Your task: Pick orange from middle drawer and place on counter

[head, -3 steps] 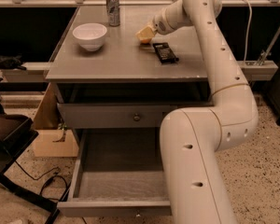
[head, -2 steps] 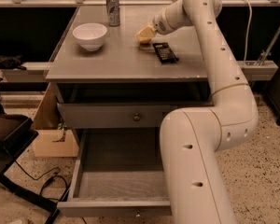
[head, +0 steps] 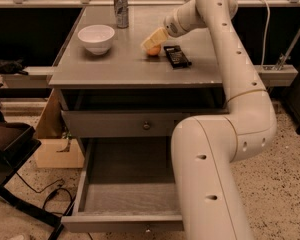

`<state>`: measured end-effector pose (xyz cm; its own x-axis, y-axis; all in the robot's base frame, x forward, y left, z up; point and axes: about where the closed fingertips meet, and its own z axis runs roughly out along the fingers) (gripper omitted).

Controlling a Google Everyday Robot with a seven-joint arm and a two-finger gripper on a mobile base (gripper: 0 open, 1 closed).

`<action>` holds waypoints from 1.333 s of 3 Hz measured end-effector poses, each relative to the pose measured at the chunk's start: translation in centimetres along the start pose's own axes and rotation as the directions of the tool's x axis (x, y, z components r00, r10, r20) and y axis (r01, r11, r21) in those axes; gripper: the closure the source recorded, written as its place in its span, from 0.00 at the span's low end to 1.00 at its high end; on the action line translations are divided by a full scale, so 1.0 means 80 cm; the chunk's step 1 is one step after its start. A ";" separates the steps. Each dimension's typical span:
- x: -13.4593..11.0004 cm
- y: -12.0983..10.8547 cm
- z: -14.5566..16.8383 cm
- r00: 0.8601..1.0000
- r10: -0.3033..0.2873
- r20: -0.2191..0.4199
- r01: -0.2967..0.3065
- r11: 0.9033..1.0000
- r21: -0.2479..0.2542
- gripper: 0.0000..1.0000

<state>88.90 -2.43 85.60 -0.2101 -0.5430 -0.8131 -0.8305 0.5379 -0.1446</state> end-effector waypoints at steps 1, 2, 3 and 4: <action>-0.020 0.003 -0.007 0.999 -0.036 0.005 0.036 0.999 0.010 0.00; -0.035 0.007 -0.013 0.998 -0.063 0.003 0.063 0.998 0.014 0.00; -0.064 0.010 -0.037 0.994 -0.104 0.019 0.104 0.994 0.030 0.00; -0.086 0.010 -0.063 0.991 -0.129 0.044 0.127 0.991 0.047 0.00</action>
Offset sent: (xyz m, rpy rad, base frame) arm -0.0031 0.0082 0.0539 -0.0523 -0.0827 0.0299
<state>87.09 -1.52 93.91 -0.0779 -0.5788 -0.8117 -0.8250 0.4945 -0.2735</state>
